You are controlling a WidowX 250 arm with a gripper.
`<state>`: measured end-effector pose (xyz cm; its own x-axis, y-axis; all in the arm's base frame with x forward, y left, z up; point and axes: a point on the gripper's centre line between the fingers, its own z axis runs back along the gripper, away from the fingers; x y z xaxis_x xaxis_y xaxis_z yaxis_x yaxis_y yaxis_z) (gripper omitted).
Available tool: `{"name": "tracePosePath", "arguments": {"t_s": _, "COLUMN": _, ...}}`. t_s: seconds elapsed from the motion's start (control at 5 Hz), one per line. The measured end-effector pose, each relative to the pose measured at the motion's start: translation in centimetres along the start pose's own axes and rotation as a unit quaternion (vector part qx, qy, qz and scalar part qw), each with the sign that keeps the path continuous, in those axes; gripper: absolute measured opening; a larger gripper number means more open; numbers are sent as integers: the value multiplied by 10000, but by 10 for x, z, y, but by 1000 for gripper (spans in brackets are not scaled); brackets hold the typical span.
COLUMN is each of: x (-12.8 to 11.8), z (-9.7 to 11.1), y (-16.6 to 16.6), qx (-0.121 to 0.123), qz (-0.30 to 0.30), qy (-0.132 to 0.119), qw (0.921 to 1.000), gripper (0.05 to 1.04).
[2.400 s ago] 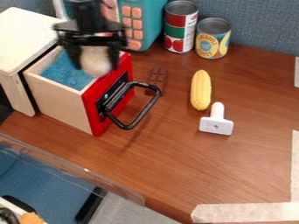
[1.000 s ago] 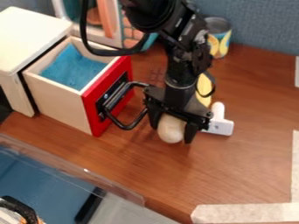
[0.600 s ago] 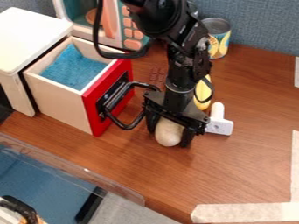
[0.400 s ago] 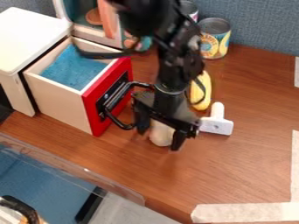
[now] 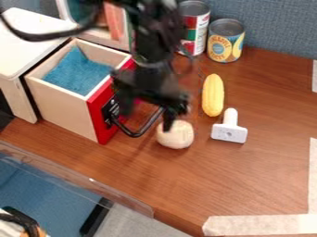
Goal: Take the thing out of the drawer and put it on the table
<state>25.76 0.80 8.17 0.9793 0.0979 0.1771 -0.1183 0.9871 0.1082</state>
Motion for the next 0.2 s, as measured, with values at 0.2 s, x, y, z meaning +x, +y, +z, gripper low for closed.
{"name": "tracePosePath", "arguments": {"t_s": 0.2, "x": -5, "z": 19, "y": 26, "qx": 232, "qz": 79, "qy": 249, "qw": 9994, "gripper": 1001}}
